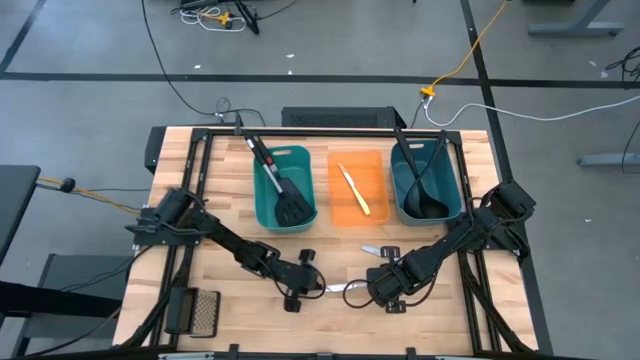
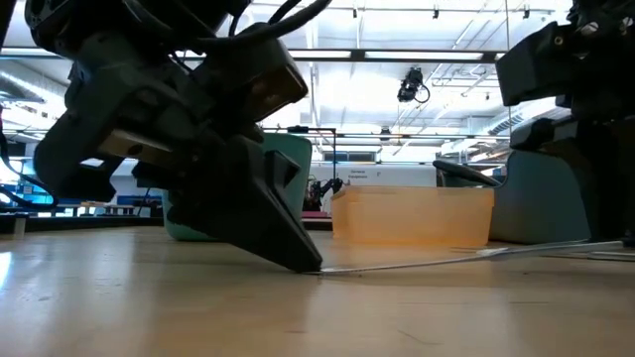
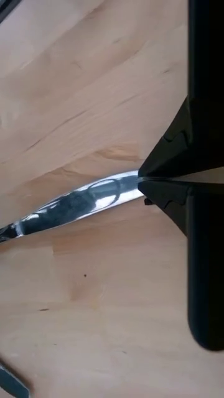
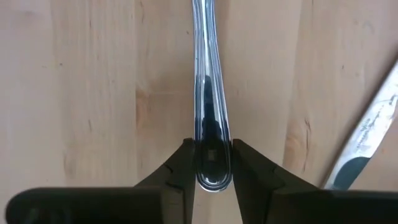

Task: Pick & Place Kitchen Items
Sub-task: Put the bottom silver knife into the orange bin

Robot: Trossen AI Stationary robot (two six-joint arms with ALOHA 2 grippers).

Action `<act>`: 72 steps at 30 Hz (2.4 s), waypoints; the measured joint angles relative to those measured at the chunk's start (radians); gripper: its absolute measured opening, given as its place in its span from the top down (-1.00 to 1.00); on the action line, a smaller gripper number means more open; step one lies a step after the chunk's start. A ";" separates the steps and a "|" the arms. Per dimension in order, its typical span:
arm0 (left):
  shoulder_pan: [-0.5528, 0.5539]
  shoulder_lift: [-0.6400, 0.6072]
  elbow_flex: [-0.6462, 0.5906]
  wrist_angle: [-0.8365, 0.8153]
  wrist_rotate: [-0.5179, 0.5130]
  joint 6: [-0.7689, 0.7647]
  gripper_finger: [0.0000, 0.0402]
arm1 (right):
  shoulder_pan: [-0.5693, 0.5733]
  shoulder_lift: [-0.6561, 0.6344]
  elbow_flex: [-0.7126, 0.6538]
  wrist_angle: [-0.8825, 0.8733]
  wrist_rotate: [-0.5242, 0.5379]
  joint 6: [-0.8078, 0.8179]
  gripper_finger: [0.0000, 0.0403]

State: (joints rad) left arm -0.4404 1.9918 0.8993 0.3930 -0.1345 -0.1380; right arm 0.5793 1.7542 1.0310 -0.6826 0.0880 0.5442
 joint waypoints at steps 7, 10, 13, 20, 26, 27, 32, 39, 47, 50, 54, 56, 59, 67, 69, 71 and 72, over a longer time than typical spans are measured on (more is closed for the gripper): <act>0.000 -0.077 -0.002 -0.034 -0.002 0.037 0.87 | 0.000 -0.001 0.001 -0.007 -0.020 0.014 0.57; 0.000 -0.087 -0.001 -0.033 -0.011 0.042 0.87 | 0.000 -0.002 0.001 -0.009 -0.010 0.023 0.57; 0.000 -0.087 -0.002 -0.033 -0.020 0.041 0.87 | -0.001 -0.002 0.001 -0.007 -0.012 0.024 0.57; -0.002 -0.087 -0.001 -0.030 -0.022 0.045 0.87 | 0.010 -0.029 0.002 0.037 0.000 0.009 0.57; -0.006 -0.104 0.000 -0.053 -0.022 0.046 0.89 | 0.019 -0.092 -0.001 0.043 0.071 0.015 0.57; -0.008 -0.117 0.000 -0.060 -0.023 0.046 0.90 | 0.020 -0.105 -0.008 0.048 0.078 0.018 0.57; -0.027 -0.204 0.002 -0.118 -0.066 0.068 0.97 | 0.023 -0.156 -0.071 0.072 0.088 0.063 0.57; -0.038 -0.303 0.002 -0.192 -0.108 0.072 0.92 | 0.023 -0.167 -0.130 0.128 0.075 0.103 0.57; -0.112 -0.447 -0.016 -0.282 -0.247 0.107 0.97 | 0.048 -0.187 -0.183 0.202 0.103 0.109 0.57; -0.134 -0.537 -0.065 -0.288 -0.299 0.120 0.97 | 0.055 -0.234 -0.200 0.231 0.141 0.092 0.57; -0.134 -0.690 -0.176 -0.282 -0.351 0.117 0.98 | 0.060 -0.340 -0.213 0.274 0.203 0.030 0.57; -0.119 -0.778 -0.242 -0.259 -0.352 0.116 0.98 | 0.059 -0.406 -0.227 0.308 0.213 -0.020 0.57; -0.076 -0.927 -0.350 -0.207 -0.342 0.099 0.98 | 0.053 -0.508 -0.260 0.378 0.245 -0.102 0.57; 0.070 -1.260 -0.628 -0.040 -0.248 0.010 0.99 | 0.040 -0.785 -0.393 0.596 0.330 -0.311 0.57; 0.081 -1.302 -0.674 -0.016 -0.248 -0.008 0.99 | 0.040 -0.857 -0.447 0.663 0.352 -0.370 0.57; 0.083 -1.317 -0.705 0.008 -0.245 -0.014 0.98 | 0.039 -0.929 -0.508 0.729 0.382 -0.412 0.57; 0.083 -1.321 -0.717 0.020 -0.245 -0.016 0.96 | 0.036 -0.968 -0.541 0.748 0.393 -0.425 0.57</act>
State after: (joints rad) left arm -0.3572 0.6708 0.1824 0.4135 -0.3792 -0.1536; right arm 0.6152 0.7866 0.4896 0.0655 0.4811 0.1190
